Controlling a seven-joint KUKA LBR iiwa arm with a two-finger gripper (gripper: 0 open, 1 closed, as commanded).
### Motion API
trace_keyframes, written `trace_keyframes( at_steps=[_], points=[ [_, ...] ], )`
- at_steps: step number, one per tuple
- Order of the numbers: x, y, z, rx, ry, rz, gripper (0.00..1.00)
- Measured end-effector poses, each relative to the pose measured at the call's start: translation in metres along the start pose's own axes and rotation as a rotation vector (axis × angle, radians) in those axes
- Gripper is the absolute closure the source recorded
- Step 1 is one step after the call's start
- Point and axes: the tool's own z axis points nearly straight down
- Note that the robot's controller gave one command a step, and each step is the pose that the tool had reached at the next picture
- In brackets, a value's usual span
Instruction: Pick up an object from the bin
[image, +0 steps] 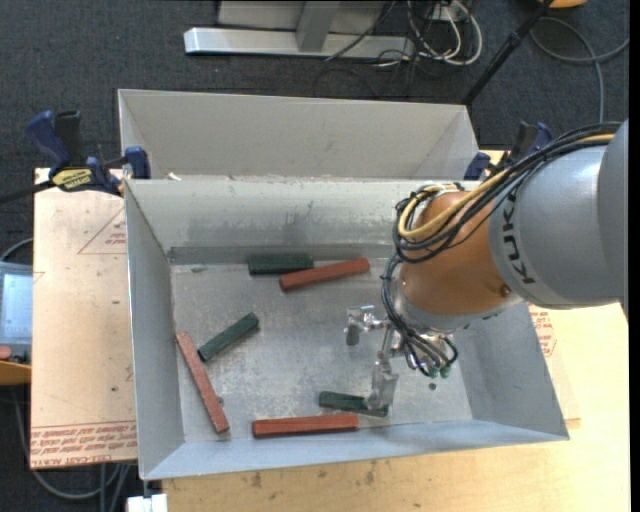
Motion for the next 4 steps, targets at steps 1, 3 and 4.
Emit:
trace_keyframes(
  at_steps=[1, 3, 4],
  points=[
    [0.003, 0.064, 0.001, 0.0, -0.002, -0.095, 0.0],
    [0.025, 0.124, 0.028, 0.001, -0.019, 0.042, 0.0],
    [0.028, 0.124, 0.028, 0.002, -0.006, 0.04, 1.0]
  ],
)
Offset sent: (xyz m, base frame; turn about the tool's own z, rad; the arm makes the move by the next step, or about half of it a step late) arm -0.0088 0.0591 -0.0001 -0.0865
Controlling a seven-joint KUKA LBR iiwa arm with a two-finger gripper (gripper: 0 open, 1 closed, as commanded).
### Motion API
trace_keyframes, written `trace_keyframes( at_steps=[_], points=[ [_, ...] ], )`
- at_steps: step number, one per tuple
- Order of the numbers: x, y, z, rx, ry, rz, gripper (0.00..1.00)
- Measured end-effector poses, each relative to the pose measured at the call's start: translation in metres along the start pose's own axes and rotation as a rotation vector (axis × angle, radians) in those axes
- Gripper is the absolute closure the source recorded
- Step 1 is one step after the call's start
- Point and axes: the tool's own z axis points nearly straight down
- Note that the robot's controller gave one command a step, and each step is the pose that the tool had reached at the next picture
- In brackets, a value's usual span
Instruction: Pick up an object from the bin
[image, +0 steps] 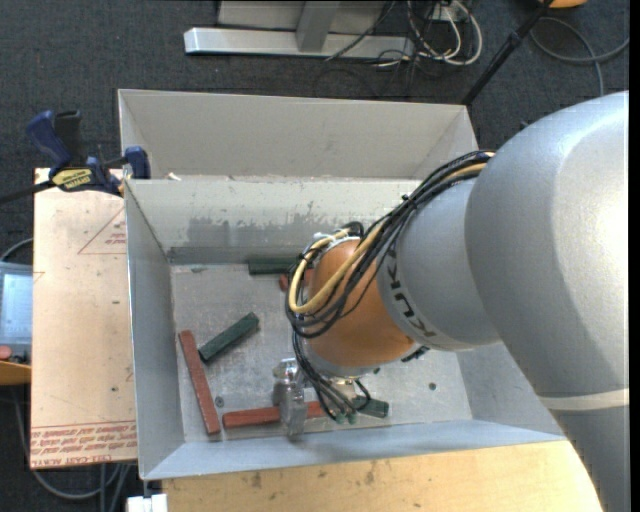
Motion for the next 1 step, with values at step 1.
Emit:
trace_keyframes(
  at_steps=[1],
  points=[
    [-0.0023, 0.0009, -0.0754, -0.001, -0.005, -0.002, 1.0]
  ],
)
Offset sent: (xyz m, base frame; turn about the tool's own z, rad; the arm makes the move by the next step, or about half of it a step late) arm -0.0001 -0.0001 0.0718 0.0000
